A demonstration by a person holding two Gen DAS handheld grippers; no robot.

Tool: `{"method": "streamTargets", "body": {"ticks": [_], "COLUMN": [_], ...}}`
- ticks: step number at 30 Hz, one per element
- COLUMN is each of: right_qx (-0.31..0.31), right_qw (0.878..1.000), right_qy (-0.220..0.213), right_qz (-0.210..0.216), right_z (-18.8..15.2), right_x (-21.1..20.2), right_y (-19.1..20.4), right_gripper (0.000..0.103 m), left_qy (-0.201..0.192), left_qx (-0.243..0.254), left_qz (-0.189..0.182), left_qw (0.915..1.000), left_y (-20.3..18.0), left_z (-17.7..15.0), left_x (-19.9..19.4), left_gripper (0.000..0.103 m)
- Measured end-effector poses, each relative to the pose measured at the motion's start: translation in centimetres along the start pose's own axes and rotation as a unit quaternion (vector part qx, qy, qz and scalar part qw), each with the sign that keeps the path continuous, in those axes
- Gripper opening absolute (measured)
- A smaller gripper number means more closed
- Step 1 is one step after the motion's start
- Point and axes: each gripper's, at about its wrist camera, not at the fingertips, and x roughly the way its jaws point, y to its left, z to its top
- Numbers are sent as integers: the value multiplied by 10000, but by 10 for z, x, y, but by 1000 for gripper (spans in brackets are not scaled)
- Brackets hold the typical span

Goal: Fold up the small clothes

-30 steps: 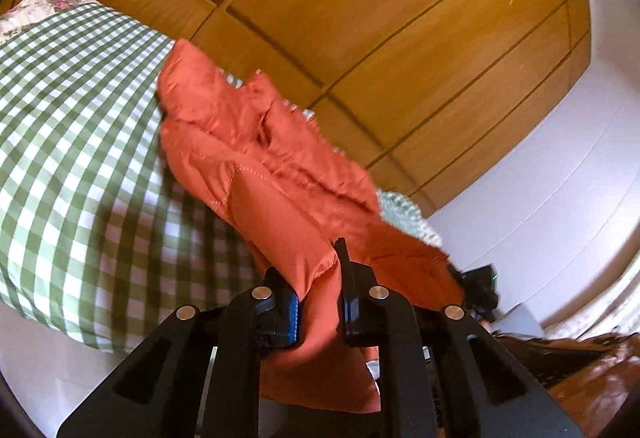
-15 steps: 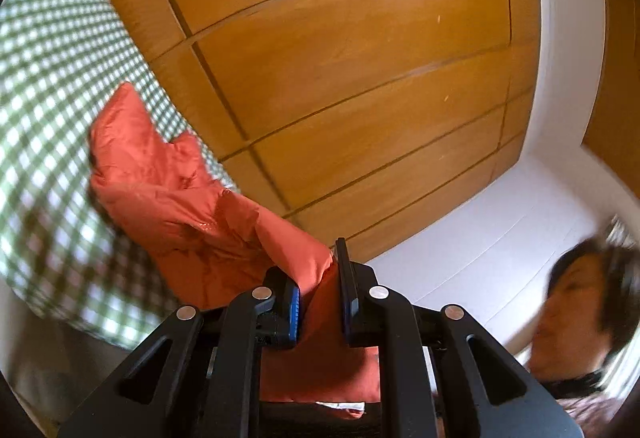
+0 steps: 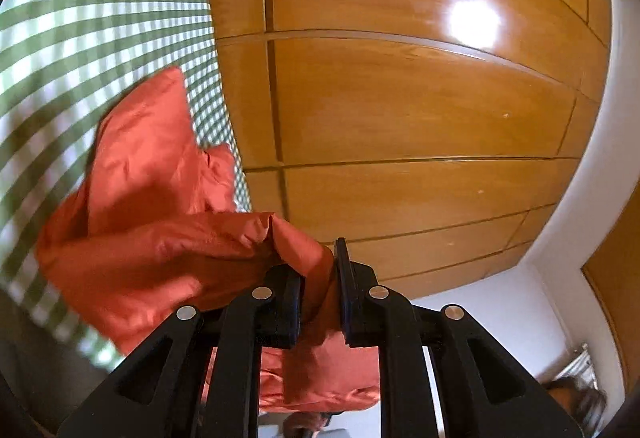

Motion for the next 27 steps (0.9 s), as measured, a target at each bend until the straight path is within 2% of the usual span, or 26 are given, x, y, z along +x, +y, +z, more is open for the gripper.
{"method": "streamTargets", "body": {"ticks": [5, 10, 14, 17, 19, 21, 22, 23, 24, 26, 27], "right_qx": [259, 627, 827, 763, 627, 440, 305, 183, -34, -445, -820], "right_qw": [9979, 9915, 9854, 9827, 9810, 9810, 9806, 9802, 9789, 9726, 9659], "right_qy": [-299, -576, -773, -898, -968, -971, -986, -993, -1024, -1200, -1233], "right_qz": [-516, -980, -1270, -1430, -1562, -1621, -1667, -1704, -1768, -1941, -2124], "right_z": [34, 51, 62, 66, 65, 64, 66, 65, 63, 62, 59], "right_x": [24, 38, 48, 48, 48, 50, 55, 56, 54, 55, 53], "right_y": [-28, -65, -94, -104, -103, -98, -95, -90, -79, -64, -49], "right_gripper": [13, 13, 13, 13, 19, 32, 37, 51, 66, 77, 77], "left_qy": [-28, -166, -330, -443, -485, -582, -654, -754, -881, -1313, -1383], "left_qx": [300, 417, 503, 702, 983, 1143, 1212, 1316, 1411, 1821, 2012], "left_qz": [515, 1016, 1409, 1818, 2160, 2189, 2177, 2166, 2180, 2338, 2391], "left_qw": [9982, 9938, 9882, 9798, 9702, 9673, 9662, 9644, 9617, 9460, 9398], "left_y": [4, 24, 43, 53, 53, 51, 49, 44, 41, 26, 19], "left_z": [34, 62, 74, 79, 77, 72, 70, 66, 64, 52, 46], "left_x": [35, 62, 79, 93, 102, 106, 108, 106, 107, 101, 100], "left_gripper": [14, 14, 14, 14, 25, 49, 56, 79, 93, 93, 93]}}
